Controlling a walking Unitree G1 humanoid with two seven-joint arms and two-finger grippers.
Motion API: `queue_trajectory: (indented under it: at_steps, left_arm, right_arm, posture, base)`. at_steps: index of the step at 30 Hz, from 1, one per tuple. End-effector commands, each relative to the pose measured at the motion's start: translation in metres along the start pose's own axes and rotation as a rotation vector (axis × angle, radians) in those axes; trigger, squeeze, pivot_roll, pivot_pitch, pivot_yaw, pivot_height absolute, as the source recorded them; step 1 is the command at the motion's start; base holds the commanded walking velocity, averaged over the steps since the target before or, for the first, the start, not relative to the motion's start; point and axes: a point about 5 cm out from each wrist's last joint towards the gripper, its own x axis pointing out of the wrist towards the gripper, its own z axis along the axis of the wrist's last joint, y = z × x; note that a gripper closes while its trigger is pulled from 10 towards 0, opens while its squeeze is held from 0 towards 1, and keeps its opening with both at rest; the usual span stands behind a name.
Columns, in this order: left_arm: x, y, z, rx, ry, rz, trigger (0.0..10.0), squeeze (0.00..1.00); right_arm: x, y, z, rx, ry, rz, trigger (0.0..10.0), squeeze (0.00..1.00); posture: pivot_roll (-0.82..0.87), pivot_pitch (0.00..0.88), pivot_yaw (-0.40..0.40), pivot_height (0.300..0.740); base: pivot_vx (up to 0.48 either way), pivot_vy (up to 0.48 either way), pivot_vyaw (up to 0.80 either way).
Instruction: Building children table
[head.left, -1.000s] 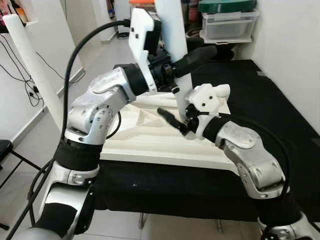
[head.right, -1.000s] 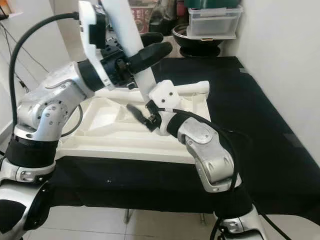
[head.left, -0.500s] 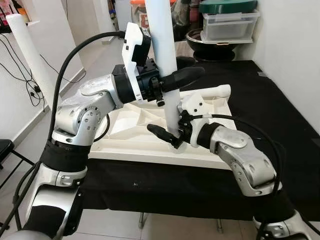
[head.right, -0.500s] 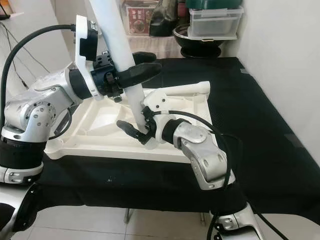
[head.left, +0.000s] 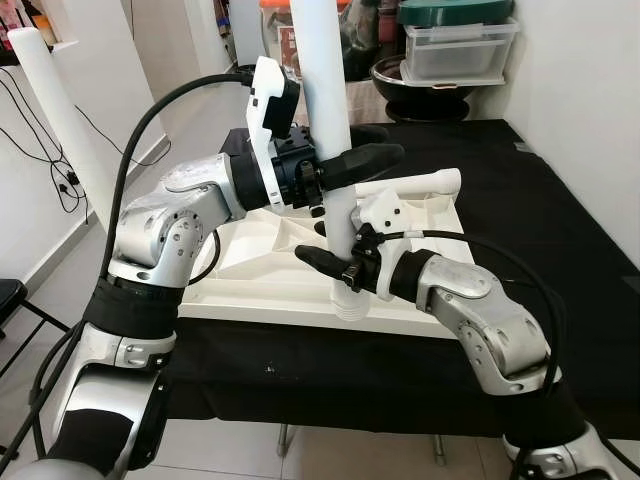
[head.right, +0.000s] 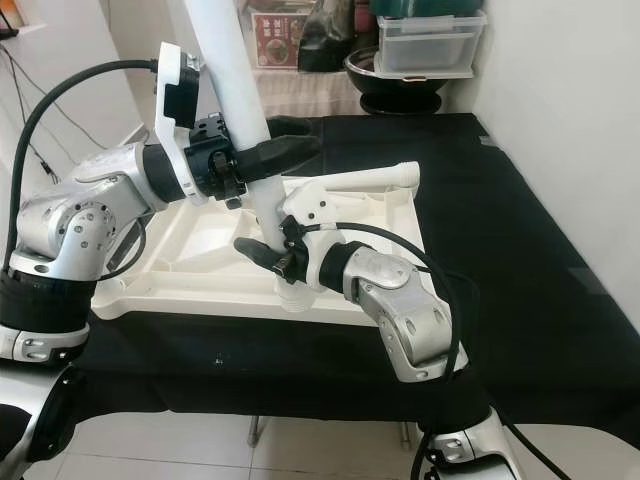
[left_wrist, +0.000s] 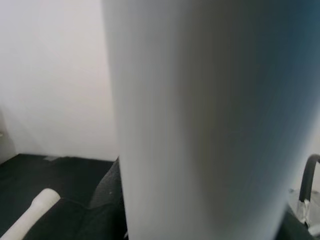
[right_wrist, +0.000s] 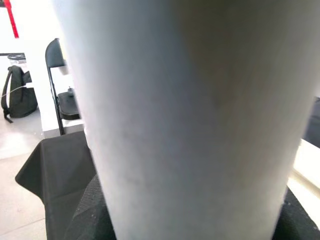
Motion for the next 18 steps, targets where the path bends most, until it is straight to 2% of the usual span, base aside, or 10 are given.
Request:
queue_trajectory:
  at_steps: [1,2,5,7,9,10,14,15,17,18]
  left_arm:
    - [0.028,-0.019,0.012,0.028,-0.093,-0.164,2.8,0.25]
    - [0.027,-0.016,0.014,0.031,-0.104,-0.14,10.0,1.0]
    - [0.024,-0.01,0.02,0.049,-0.134,-0.084,10.0,1.0]
    - [0.009,0.002,0.038,0.058,-0.207,0.026,10.0,1.0]
    - [-0.006,0.008,0.051,0.064,-0.256,0.103,10.0,1.0]
    - [-0.006,0.008,0.051,0.064,-0.256,0.103,10.0,1.0]
    - [-0.028,0.009,0.064,0.075,-0.306,0.203,10.0,1.0]
    - [-0.028,0.009,0.064,0.075,-0.306,0.203,10.0,1.0]
    - [-0.052,0.012,0.064,0.084,-0.321,0.379,10.0,1.0]
    - [-0.052,0.012,0.064,0.084,-0.321,0.379,10.0,1.0]
  right_arm:
    - [0.013,0.016,0.004,0.031,-0.024,0.076,0.0,0.0]
    - [0.011,0.013,0.004,0.035,-0.028,0.05,0.0,0.0]
    - [0.008,0.004,0.006,0.046,-0.044,-0.023,0.0,0.0]
    - [-0.005,-0.026,0.01,0.068,-0.091,-0.244,0.0,0.0]
    - [-0.02,-0.048,0.011,0.083,-0.111,-0.402,0.0,0.0]
    - [-0.02,-0.048,0.011,0.083,-0.111,-0.402,0.0,0.0]
    - [-0.044,-0.07,0.007,0.084,-0.099,-0.568,0.0,0.0]
    - [-0.044,-0.07,0.007,0.084,-0.099,-0.568,0.0,0.0]
    - [-0.062,-0.083,0.002,0.07,-0.076,-0.696,0.0,0.0]
    - [-0.062,-0.083,0.002,0.07,-0.076,-0.696,0.0,0.0]
  posture:
    - [-0.09,0.0,0.033,0.74]
    - [-0.09,0.0,0.033,0.74]
    - [-0.09,0.0,0.036,0.74]
    - [-0.09,0.01,0.038,0.74]
    - [-0.09,0.023,0.038,0.74]
    - [-0.09,0.023,0.038,0.74]
    - [-0.09,0.048,0.036,0.74]
    - [-0.09,0.048,0.036,0.74]
    - [-0.09,0.072,0.035,0.74]
    - [-0.09,0.072,0.035,0.74]
  base:
    - [0.0,0.0,0.0]
    - [0.0,0.0,0.0]
    - [0.0,0.0,0.0]
    - [0.0,0.0,0.0]
    - [0.0,0.0,0.0]
    - [0.0,0.0,0.0]
    - [0.0,0.0,0.0]
    - [0.0,0.0,0.0]
    - [0.0,0.0,0.0]
    - [0.0,0.0,0.0]
